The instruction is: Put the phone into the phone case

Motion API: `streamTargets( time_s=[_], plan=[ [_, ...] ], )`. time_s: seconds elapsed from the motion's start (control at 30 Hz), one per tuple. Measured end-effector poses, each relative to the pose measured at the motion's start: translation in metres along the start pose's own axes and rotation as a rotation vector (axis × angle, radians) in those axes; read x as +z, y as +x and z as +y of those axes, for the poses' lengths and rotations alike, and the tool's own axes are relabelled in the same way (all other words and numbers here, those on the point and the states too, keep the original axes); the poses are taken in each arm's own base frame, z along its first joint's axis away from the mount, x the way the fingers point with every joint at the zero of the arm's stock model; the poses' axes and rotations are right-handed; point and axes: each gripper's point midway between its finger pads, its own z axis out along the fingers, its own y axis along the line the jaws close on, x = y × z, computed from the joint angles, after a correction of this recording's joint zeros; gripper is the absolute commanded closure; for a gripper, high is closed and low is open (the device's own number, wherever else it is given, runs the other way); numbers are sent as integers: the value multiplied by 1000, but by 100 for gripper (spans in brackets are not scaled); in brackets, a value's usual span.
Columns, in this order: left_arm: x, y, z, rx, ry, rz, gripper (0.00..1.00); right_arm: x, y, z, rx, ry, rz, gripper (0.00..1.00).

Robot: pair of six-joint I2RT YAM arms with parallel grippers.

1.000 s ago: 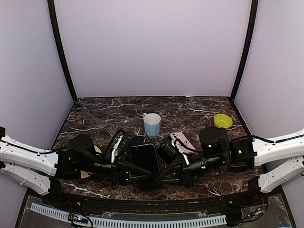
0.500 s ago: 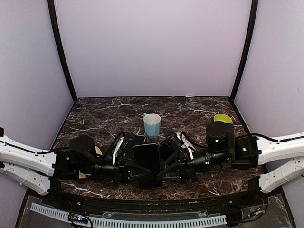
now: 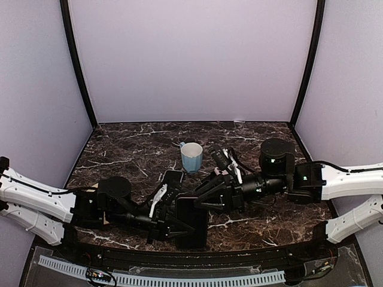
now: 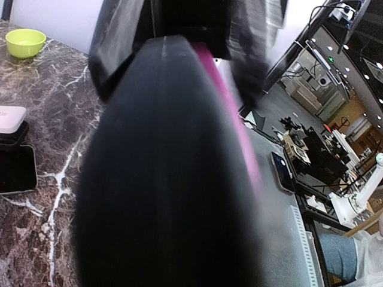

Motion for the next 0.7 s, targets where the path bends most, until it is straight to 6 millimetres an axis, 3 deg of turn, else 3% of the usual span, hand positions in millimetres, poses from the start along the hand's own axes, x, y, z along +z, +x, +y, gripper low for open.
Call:
streamTargets(
  time_s=[0.13,0.27,0.3,0.33,0.37,0.43,0.5,0.57,0.63,0.7],
  plan=[
    [0,-2,0,3,0,-10,100,2,4,3,5,-23,16,65],
    [0,-4,-2,11,5,-17,100,2,3,4,4,-31,16,100],
    [0,-4,-3,11,10,-17,98,2,4,4,12,-34,17,100],
    [0,-4,-4,12,17,-14,93,2,3,6,8,-43,18,100],
    [0,-4,-5,11,20,-14,75,2,3,6,5,-46,18,100],
    [0,-4,-5,10,19,-14,53,2,4,7,2,-50,19,100],
    [-1,-8,-4,15,10,-30,43,2,6,6,6,-46,30,100],
    [-5,-15,-5,20,-3,-58,41,3,10,5,12,-43,43,100],
    [-13,-28,-6,36,-28,-109,45,2,12,5,14,-48,51,100],
    [-23,-42,-9,48,-43,-165,59,2,12,7,14,-55,55,100]
  ],
)
